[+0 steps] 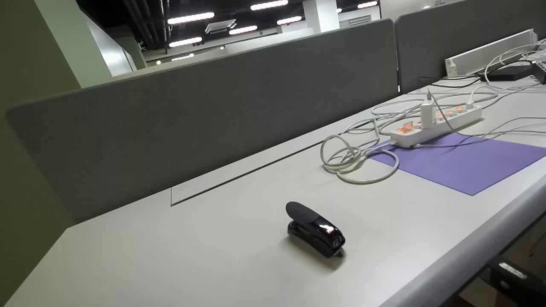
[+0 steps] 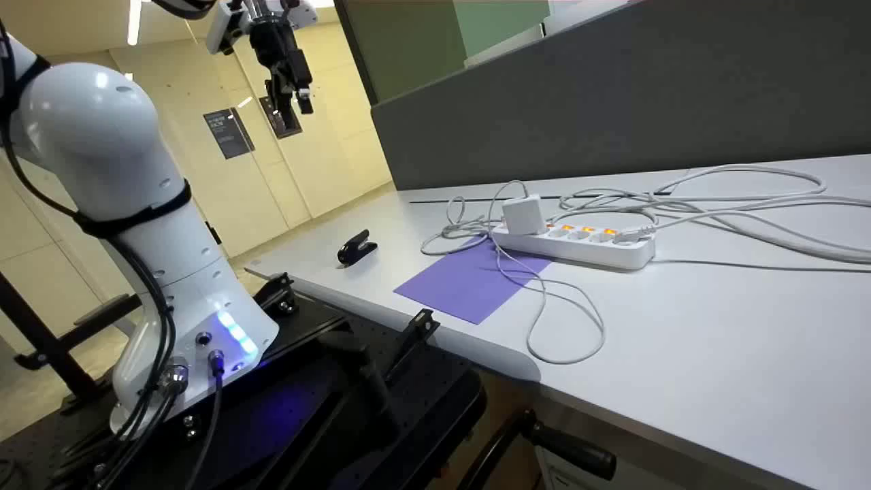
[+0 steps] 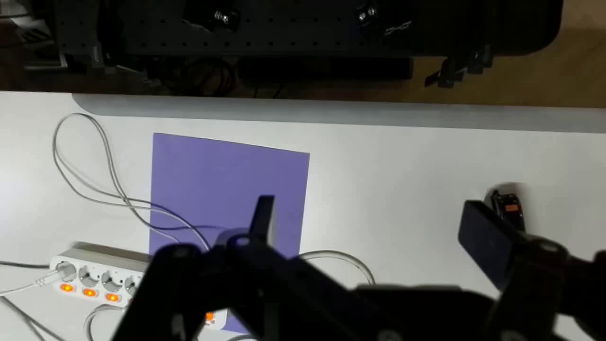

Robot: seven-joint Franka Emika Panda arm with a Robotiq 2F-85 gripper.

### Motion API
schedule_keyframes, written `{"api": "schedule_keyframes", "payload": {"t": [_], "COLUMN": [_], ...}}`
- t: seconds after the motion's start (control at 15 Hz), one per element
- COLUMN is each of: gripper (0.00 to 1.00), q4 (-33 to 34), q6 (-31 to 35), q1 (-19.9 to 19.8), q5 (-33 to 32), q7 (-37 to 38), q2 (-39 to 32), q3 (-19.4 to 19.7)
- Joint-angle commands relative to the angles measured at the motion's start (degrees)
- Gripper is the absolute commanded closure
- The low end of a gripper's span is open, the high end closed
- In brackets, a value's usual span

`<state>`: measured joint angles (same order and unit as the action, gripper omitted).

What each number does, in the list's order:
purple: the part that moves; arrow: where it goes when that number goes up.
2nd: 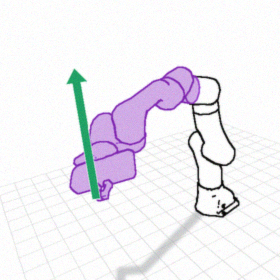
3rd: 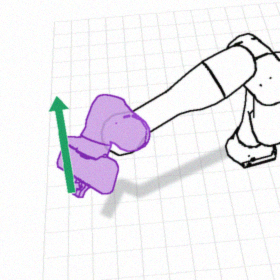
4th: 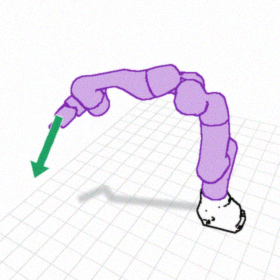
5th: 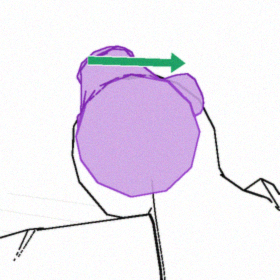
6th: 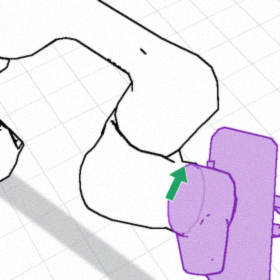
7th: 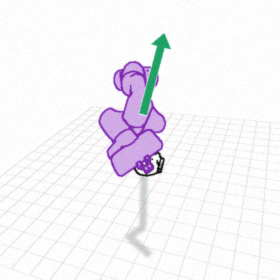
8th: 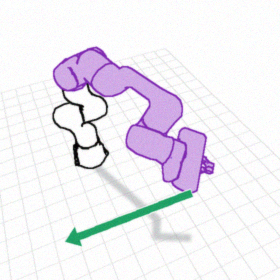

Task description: Turn off the second switch from the right

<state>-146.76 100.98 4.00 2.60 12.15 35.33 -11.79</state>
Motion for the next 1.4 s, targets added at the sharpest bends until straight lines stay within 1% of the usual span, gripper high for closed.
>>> {"api": "schedule_keyframes", "payload": {"t": [0.0, 0.8, 0.93, 1.13, 1.27, 1.33], "gripper": [0.00, 0.00, 0.00, 0.00, 0.00, 0.00], "q4": [0.07, -0.03, -1.45, -4.45, -7.09, -8.56], "q6": [-0.05, 0.28, 2.85, 8.72, 13.37, 16.13], "q1": [0.74, 0.83, 0.12, -2.64, -5.54, -7.20], "q5": [-0.34, -0.48, -0.88, -2.61, -3.69, -3.88], "q7": [0.36, 0.19, 1.00, 2.87, 2.88, 2.32], "q2": [-0.14, -0.01, 1.25, 3.24, 4.13, 4.30], "q3": [0.64, 0.56, 0.95, 2.47, 4.90, 6.73]}}
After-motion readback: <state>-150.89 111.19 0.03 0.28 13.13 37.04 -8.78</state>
